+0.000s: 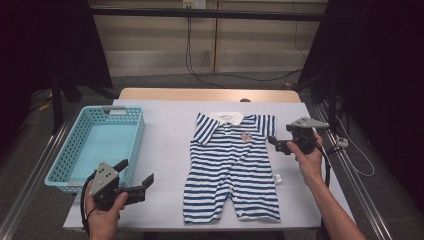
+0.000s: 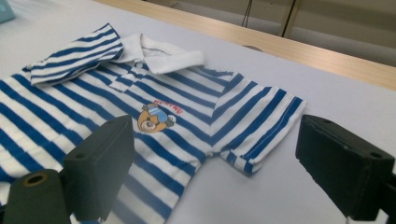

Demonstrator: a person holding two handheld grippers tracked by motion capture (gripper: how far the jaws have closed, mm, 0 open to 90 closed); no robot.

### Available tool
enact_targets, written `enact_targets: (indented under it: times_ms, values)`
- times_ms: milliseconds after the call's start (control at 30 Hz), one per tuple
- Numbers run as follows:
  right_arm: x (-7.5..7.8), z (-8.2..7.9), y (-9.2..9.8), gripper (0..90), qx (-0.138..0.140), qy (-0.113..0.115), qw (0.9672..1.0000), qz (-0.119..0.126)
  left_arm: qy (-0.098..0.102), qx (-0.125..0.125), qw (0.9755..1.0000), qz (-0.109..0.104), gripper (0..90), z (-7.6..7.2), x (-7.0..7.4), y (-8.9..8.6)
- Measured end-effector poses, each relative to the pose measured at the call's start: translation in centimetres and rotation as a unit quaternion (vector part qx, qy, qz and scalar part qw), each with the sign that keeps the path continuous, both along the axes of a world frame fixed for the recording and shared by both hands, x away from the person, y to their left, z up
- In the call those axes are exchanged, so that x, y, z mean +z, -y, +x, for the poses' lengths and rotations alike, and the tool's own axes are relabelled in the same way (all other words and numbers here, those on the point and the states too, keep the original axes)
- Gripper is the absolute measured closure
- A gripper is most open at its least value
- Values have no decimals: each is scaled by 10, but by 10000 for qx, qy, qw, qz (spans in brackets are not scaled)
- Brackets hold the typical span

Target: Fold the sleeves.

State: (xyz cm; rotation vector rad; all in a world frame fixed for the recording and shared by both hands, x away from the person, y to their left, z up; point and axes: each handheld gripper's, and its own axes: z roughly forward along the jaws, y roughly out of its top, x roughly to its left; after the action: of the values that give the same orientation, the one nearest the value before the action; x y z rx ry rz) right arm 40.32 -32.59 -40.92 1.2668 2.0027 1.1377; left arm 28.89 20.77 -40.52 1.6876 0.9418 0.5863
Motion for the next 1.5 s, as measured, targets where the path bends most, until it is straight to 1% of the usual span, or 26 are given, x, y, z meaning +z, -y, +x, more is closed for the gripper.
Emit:
enact_targets:
  times_ms: [100,200,233,267,333,433,467,533,567,600,633,700,733,767,833,867,900,933,967,1000,1067,1133,1200,1400,1433,1500]
  values:
    - [0,11,3,113,-27,-44,9999,99,0,-77,9999,115,39,-1,0,1]
    - [1,22,5,87,-73,-104,9998,138,-79,-79,9999,-9,41,-3,-1,4]
    - [1,25,6,89,-121,-121,9998,115,-83,-106,9999,74,42,-3,-1,3]
    - [1,28,7,91,-149,-151,9997,98,-99,-82,9999,-27,42,-2,-1,4]
    - [-1,34,9,70,-165,-225,9996,82,-90,-100,9999,-26,42,-2,-2,4]
    - [-5,43,14,71,-280,-353,9990,81,-88,-92,9998,-118,41,-2,-2,3]
    - [-6,46,16,71,-280,-362,9990,10,-92,-75,9999,-53,41,-1,-2,3]
    - [-7,52,18,97,-381,-419,9980,-283,-78,36,9999,-107,41,-2,-2,3]
    - [-8,53,19,97,-377,-420,9980,-287,-73,41,9997,-216,41,-1,-3,3]
    - [-9,55,21,99,-395,-425,9980,-231,-94,39,9997,-231,41,-1,-2,3]
    - [-9,57,23,120,-433,-418,9979,-224,-79,56,9997,-216,41,-1,-2,3]
    - [-12,59,26,225,-435,-443,9979,-157,-99,61,9997,-222,41,-1,-3,3]
    - [-14,59,26,236,-439,-471,9978,-163,-116,39,9999,-118,41,-1,-3,1]
    - [-16,60,26,250,-460,-479,9976,-185,-132,63,9997,-198,41,-1,-3,3]
    - [-19,59,25,299,-508,-580,9970,-76,-153,55,9997,-184,41,0,-3,3]
    - [-19,59,22,370,-432,-596,9972,-131,-145,40,9997,-191,41,-1,-3,3]
    - [-19,59,20,399,-385,-604,9972,-210,-129,35,9998,-166,41,-1,-3,4]
    - [-19,59,20,394,-389,-533,9975,-255,-106,16,9998,-137,41,-1,-3,4]
    - [-21,60,22,423,-409,-519,9977,-124,-102,7,9999,-139,41,-1,-3,4]
    - [-24,61,23,445,-409,-602,9973,-74,-108,-1,9998,-152,41,-1,-3,4]
    - [-32,64,25,468,-425,-747,9960,-234,-102,10,9999,-118,41,-1,-3,4]
    - [-36,65,26,486,-471,-820,9952,-241,-113,-4,9998,-132,41,-2,-3,4]
    - [-37,65,29,523,-502,-809,9952,-227,-205,-59,9996,-199,41,-1,-4,4]
    - [-43,65,34,581,-504,-924,9941,-272,-160,-56,9998,-100,41,-1,-4,6]
    - [-43,66,35,580,-490,-905,9942,-302,-154,-79,9998,26,41,0,-3,5]
    - [-43,66,35,586,-525,-928,9939,-278,-158,-36,9998,-126,41,-1,-4,6]
